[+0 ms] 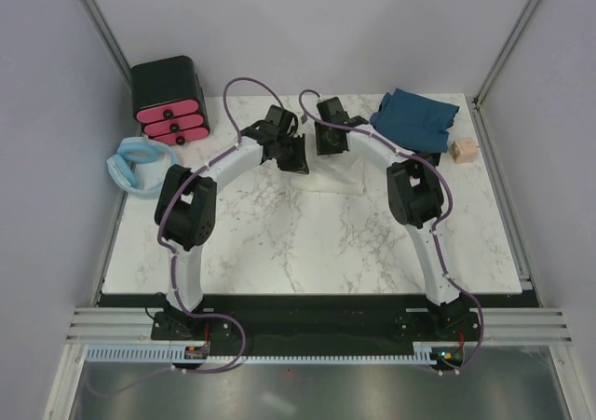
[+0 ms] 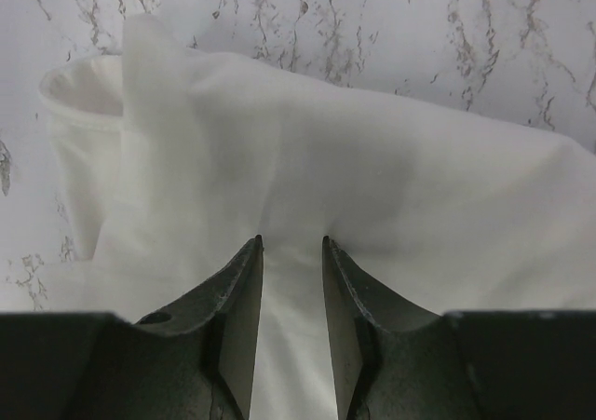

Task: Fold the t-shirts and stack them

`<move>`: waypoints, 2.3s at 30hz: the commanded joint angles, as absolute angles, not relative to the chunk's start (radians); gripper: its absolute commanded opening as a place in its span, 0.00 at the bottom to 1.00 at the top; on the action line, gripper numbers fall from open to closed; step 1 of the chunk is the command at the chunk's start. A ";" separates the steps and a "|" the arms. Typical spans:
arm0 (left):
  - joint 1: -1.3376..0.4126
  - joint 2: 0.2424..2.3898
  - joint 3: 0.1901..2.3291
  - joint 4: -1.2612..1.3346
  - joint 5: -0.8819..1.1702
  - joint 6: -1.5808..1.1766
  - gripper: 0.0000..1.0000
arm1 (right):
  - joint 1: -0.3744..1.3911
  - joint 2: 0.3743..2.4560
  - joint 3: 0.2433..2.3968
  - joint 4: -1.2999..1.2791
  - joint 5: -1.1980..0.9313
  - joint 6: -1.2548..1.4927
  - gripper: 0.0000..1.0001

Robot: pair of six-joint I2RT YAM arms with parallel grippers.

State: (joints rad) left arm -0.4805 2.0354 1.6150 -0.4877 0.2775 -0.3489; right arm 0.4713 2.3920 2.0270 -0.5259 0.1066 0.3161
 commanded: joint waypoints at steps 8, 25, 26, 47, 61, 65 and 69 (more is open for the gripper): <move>-0.469 2.123 1.517 -0.408 0.244 -0.376 0.03 | 0.479 2.448 2.014 -0.498 0.106 0.324 0.40; -0.468 2.227 1.546 -0.612 0.347 -0.405 0.02 | 0.462 2.510 2.057 -0.587 0.205 0.354 0.39; -0.468 2.226 1.542 -0.621 0.348 -0.405 0.02 | 0.459 2.510 2.057 -0.592 0.207 0.359 0.39; -0.462 2.053 1.430 -0.675 0.316 -0.377 0.11 | 0.426 2.360 1.993 -0.588 0.129 0.353 0.43; -0.422 1.878 1.571 -0.687 0.229 -0.414 0.19 | 0.459 2.226 1.838 -0.612 0.045 0.327 0.42; -0.408 1.852 1.559 -0.695 0.213 -0.433 0.19 | 0.485 2.220 1.763 -0.615 0.025 0.321 0.41; -0.402 1.832 1.557 -0.696 0.193 -0.434 0.19 | 0.520 2.203 1.674 -0.620 0.009 0.331 0.41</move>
State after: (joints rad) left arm -0.4103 1.8919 1.5455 -0.6834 0.2291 -0.4099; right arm 0.4828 2.2143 1.7428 -0.5911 0.0475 0.3347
